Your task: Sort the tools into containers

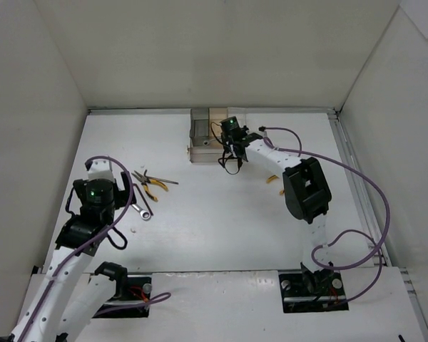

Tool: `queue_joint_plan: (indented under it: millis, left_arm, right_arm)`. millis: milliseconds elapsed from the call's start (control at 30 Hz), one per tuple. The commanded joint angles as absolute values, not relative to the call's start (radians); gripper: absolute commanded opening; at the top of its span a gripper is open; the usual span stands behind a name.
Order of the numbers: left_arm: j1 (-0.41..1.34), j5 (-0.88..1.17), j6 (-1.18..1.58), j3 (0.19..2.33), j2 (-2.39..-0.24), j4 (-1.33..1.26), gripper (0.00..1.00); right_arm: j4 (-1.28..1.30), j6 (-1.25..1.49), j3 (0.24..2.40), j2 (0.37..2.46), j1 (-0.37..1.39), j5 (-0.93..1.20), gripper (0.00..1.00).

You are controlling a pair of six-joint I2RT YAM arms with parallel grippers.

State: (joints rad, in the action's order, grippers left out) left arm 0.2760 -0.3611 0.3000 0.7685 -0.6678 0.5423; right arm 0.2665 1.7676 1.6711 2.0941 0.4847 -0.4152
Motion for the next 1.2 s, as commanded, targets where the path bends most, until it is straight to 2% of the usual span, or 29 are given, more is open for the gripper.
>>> queue_joint_plan:
  millis: [0, 133, 300, 433, 567, 700, 967, 1167]
  left_arm:
    - [0.282, -0.379, 0.311, 0.810, -0.680, 0.514, 1.00]
    - [0.282, -0.379, 0.314, 0.811, -0.680, 0.515, 1.00]
    - [0.282, -0.377, 0.322, 0.811, -0.680, 0.517, 1.00]
    - [0.282, -0.382, 0.330, 0.811, -0.680, 0.523, 1.00]
    - [0.282, -0.394, 0.353, 0.811, -0.681, 0.529, 1.00]
    - [0.282, -0.411, 0.492, 0.845, -0.744, 0.609, 0.99]
    - [0.155, -0.373, 0.802, 0.925, -0.991, 0.683, 0.90]
    - [0.074, -0.322, 0.931, 1.024, -1.216, 0.724, 0.78]
  right_arm:
    - [0.210, 1.855, 1.678, 2.083, 0.494, -0.480, 0.09]
    - [0.210, 1.865, 1.652, 2.080, 0.494, -0.477, 0.21]
    - [0.210, 1.871, 1.625, 2.076, 0.500, -0.463, 0.29]
    - [0.210, 1.824, 1.631, 2.059, 0.511, -0.479, 0.40]
    - [0.212, 1.604, 1.701, 2.014, 0.520, -0.502, 0.50]
    - [0.213, 1.260, 1.721, 1.935, 0.526, -0.451, 0.56]
    - [0.227, 0.702, 1.496, 1.617, 0.482, -0.254, 0.67]
    - [0.313, 0.557, 1.304, 1.422, 0.480, -0.172, 0.71]
